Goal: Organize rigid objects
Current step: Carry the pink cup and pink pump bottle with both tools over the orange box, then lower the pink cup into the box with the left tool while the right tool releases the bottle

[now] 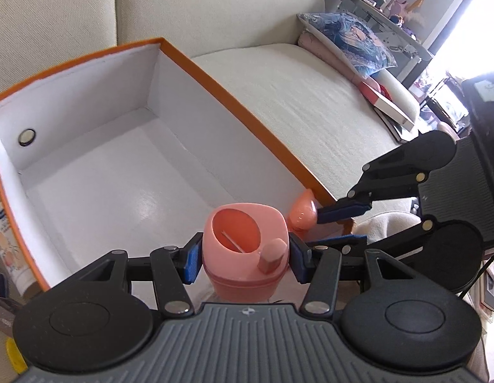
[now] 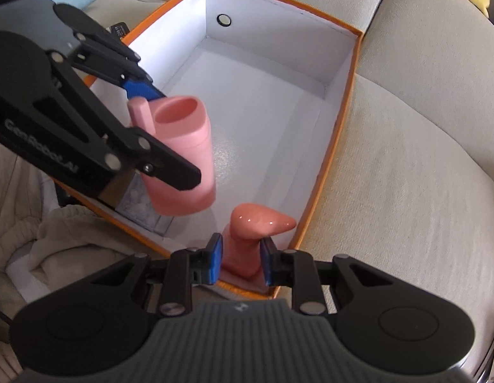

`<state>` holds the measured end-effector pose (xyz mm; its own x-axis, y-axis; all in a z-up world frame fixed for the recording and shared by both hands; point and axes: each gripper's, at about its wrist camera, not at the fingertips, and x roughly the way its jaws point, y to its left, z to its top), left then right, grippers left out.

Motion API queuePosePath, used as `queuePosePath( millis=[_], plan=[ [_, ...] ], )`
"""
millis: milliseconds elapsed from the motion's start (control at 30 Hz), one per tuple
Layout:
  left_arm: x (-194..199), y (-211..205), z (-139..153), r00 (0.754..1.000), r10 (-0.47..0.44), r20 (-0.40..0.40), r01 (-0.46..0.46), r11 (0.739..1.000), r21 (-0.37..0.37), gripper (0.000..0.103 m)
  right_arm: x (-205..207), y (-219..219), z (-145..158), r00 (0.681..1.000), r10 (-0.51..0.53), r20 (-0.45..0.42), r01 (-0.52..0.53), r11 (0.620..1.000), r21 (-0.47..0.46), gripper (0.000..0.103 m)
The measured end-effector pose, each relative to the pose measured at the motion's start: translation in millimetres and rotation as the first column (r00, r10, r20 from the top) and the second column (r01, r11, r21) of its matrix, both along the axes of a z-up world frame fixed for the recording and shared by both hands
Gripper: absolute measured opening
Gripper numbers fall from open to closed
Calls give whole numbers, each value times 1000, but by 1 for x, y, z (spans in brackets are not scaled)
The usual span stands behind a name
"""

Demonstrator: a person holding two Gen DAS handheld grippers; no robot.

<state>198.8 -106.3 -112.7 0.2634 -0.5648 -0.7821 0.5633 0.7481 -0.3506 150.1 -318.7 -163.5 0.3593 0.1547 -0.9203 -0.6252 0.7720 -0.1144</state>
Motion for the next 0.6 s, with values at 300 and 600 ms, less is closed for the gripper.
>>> queuePosePath(
  millis=[300, 600],
  plan=[
    [10, -23, -11, 988, -150, -33, 151, 988, 23, 61, -5, -29, 31, 991, -106, 79, 95, 987, 131, 27],
    [11, -47, -8, 907, -419, 32, 412, 903, 125, 61, -8, -28, 37, 988, -114, 103, 98, 984, 148, 28]
  ],
)
